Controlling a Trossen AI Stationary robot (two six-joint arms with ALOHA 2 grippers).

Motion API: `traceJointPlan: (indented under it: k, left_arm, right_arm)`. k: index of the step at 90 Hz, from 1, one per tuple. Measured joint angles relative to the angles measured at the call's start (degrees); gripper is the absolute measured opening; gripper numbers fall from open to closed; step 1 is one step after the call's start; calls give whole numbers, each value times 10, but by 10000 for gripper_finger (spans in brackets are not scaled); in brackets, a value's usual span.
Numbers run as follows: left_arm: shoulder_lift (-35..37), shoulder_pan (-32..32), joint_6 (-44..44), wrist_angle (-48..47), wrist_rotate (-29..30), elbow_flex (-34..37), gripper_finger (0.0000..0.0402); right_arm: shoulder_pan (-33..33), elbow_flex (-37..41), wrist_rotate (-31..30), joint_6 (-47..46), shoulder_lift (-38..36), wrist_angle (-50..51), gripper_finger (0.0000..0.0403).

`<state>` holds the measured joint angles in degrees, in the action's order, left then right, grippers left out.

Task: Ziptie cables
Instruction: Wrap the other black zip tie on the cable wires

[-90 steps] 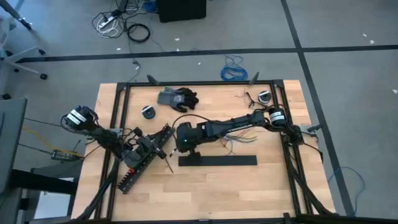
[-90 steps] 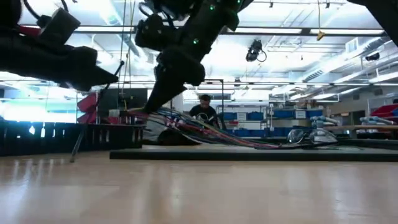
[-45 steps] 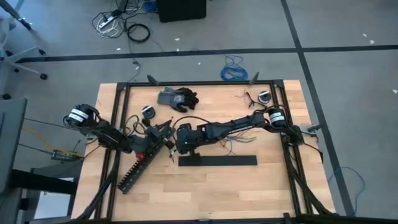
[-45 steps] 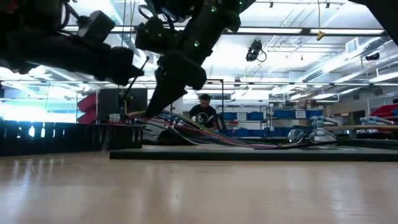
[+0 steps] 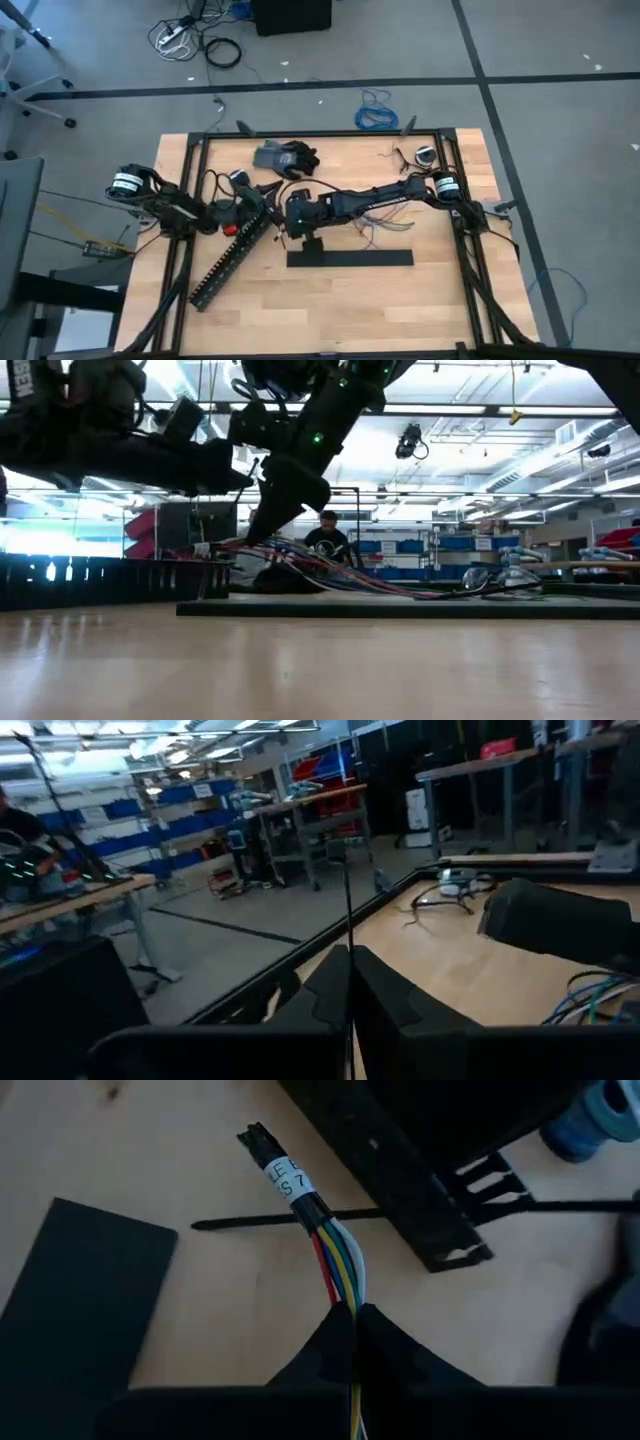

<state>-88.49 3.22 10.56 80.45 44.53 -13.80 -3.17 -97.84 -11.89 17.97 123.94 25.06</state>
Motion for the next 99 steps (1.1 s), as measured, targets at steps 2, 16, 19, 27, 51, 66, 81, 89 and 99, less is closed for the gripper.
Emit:
traceJointPlan:
  k: [2,16,19,27,51,66,81,89,99]
  left_arm:
    - [0,-5,-6,1,-7,0,0]
    - [0,-28,-62,8,-60,-10,0]
    - [0,-30,-69,10,-65,-11,0]
    - [-1,-36,-76,31,-69,-13,0]
    - [-1,-70,-97,12,-118,-42,0]
    - [-1,-58,-151,-37,-127,-40,0]
    - [-5,-33,-176,-61,-122,-31,0]
    - [-27,-21,-197,-56,-121,-31,0]
    - [-81,-13,-227,-26,-118,-30,0]
  right_arm:
    - [2,0,-1,2,-2,0,0]
    - [11,0,1,12,-10,-9,0]
    - [12,0,1,12,-11,-12,0]
    - [14,-1,1,13,-16,-16,0]
    - [24,-3,3,23,-31,-25,0]
    - [24,10,5,24,-29,-23,0]
    - [23,61,26,17,-33,-74,0]
    - [23,87,50,13,-34,-102,0]
    - [23,106,57,5,-33,-107,0]
